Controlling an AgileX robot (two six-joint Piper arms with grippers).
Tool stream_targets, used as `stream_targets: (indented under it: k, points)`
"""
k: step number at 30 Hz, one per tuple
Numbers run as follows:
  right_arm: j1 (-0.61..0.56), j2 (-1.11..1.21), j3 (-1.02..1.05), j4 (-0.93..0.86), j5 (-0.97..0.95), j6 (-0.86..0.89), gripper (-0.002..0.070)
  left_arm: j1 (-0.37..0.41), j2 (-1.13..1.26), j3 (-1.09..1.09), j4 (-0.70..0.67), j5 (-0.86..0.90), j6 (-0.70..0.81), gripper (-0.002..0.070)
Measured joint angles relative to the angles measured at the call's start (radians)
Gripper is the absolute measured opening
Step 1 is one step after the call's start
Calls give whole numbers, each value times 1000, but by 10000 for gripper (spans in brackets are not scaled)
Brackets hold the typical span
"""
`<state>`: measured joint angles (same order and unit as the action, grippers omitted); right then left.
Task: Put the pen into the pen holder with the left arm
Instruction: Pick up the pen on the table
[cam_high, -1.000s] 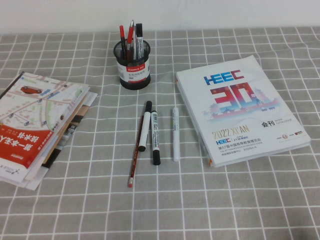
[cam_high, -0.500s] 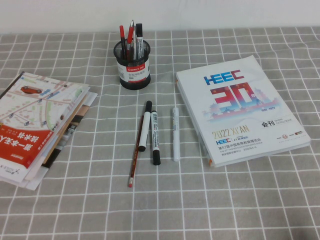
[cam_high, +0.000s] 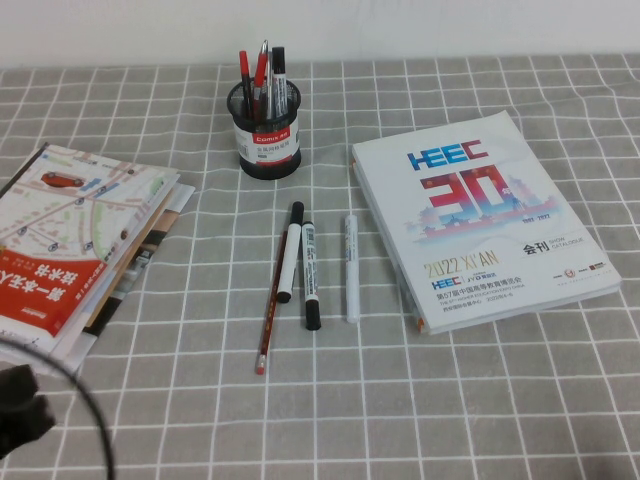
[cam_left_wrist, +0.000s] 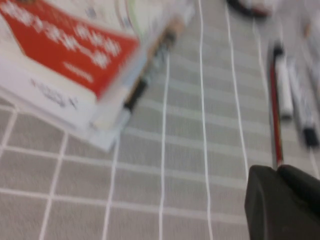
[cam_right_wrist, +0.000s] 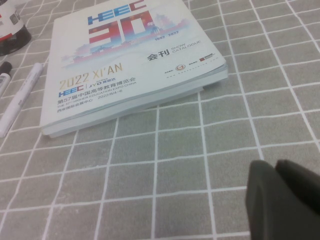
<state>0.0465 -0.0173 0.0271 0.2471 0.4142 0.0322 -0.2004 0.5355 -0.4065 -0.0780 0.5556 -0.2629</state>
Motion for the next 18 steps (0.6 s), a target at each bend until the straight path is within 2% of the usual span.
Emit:
stream_targets:
  k: [7,12,18]
  points:
    - [0,0,0,0,0,0,-15,-43,337,-210,-106,138,210,-3]
    - [0,0,0,0,0,0,-15,-135,606,-343,-112,154,245,-2]
    - [0,0,0,0,0,0,-15,-248,884,-561,-112,255,253,-2]
